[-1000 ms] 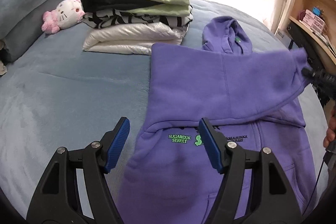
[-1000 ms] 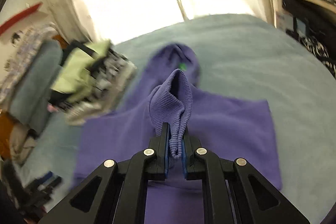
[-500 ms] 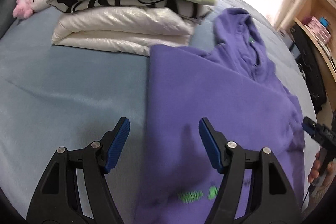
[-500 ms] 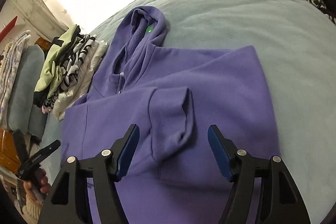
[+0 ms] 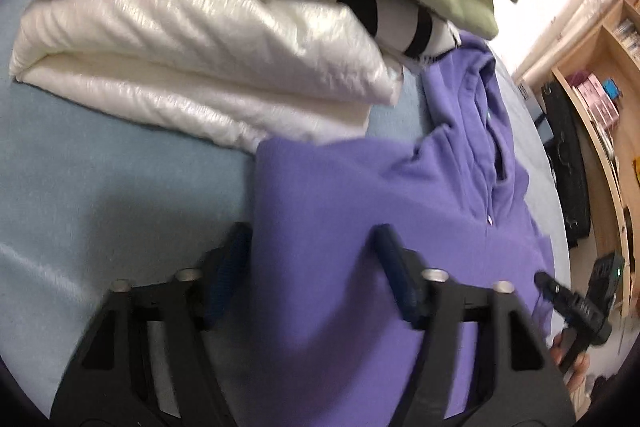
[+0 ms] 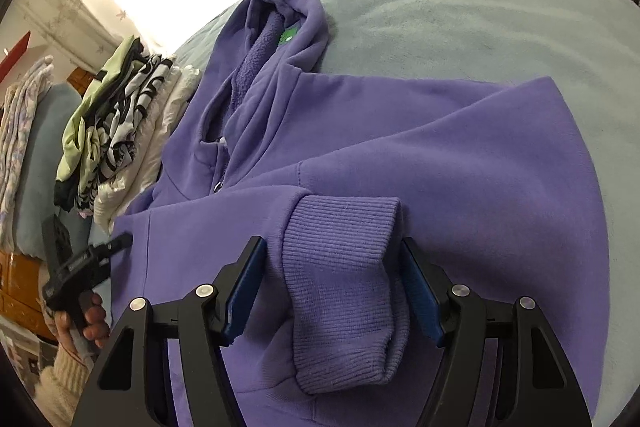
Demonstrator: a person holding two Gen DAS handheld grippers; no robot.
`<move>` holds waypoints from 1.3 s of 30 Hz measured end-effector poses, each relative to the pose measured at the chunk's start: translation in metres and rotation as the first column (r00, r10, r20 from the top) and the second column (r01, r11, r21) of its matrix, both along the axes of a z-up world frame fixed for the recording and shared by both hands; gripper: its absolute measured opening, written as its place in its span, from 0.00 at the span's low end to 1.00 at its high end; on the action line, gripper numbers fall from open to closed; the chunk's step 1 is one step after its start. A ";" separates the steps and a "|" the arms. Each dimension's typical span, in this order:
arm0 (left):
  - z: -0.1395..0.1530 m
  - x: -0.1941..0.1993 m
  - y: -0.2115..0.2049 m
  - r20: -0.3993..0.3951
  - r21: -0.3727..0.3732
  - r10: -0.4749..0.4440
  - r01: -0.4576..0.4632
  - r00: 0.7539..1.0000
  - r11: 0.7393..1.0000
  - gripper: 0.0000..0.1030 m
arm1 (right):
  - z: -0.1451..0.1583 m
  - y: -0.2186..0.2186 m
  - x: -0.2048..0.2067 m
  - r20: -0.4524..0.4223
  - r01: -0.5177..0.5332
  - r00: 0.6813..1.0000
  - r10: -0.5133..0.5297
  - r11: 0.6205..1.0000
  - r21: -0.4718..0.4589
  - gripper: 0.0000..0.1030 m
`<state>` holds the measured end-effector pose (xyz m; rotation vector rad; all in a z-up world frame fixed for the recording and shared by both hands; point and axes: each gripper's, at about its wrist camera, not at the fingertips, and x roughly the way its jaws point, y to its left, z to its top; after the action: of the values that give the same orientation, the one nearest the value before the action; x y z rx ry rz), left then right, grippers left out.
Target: Fold large clothes
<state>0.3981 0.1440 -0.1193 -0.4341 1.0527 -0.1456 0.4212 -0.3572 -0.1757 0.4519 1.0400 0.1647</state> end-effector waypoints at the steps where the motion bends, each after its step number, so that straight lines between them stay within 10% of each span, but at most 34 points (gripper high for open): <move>1: 0.003 0.001 -0.003 0.000 0.013 0.005 -0.005 1.000 1.000 0.20 | 0.002 0.001 -0.003 0.004 -0.020 1.000 0.020 1.000 -0.001 0.51; 4: 0.034 -0.019 -0.015 0.121 0.125 0.005 -0.020 0.993 0.992 0.13 | 0.016 0.011 -0.012 0.056 -0.064 0.996 0.065 0.998 -0.016 0.20; 9: 0.059 -0.044 -0.042 0.267 0.356 -0.081 -0.021 0.960 0.934 0.13 | 0.012 0.035 -0.013 0.089 -0.033 0.995 0.045 0.989 -0.142 0.20; 12: 0.027 -0.027 -0.044 0.175 0.392 -0.073 -0.002 0.982 0.920 0.13 | 0.002 0.036 -0.010 0.062 -0.013 0.998 0.022 0.991 -0.131 0.23; 16: 0.029 -0.024 -0.051 0.164 0.422 -0.066 -0.009 0.984 0.907 0.18 | 0.019 0.028 -0.027 0.061 0.005 0.998 0.005 0.987 -0.162 0.55; 21: 0.058 -0.056 -0.054 0.207 0.515 -0.118 -0.006 0.971 0.857 0.27 | 0.041 0.009 -0.065 0.123 0.022 0.992 -0.001 0.985 -0.170 0.56; 28: 0.089 -0.112 -0.071 0.216 0.446 -0.180 0.067 0.960 0.892 0.26 | 0.053 0.055 -0.095 0.151 -0.099 0.982 0.116 0.988 -0.116 0.54; 36: 0.044 -0.120 -0.124 0.164 0.421 -0.135 0.055 0.977 0.906 0.20 | 0.036 0.136 -0.089 0.118 -0.214 0.965 0.234 0.963 -0.164 0.53; 39: 0.015 -0.112 -0.113 0.092 0.467 -0.079 0.027 0.993 0.884 0.19 | 0.025 0.114 -0.088 0.096 -0.186 0.974 0.207 0.964 -0.190 0.30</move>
<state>0.2865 0.0313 -0.1039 0.0401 0.9536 0.0378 0.3332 -0.2429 -0.1510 0.1719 0.9757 0.2680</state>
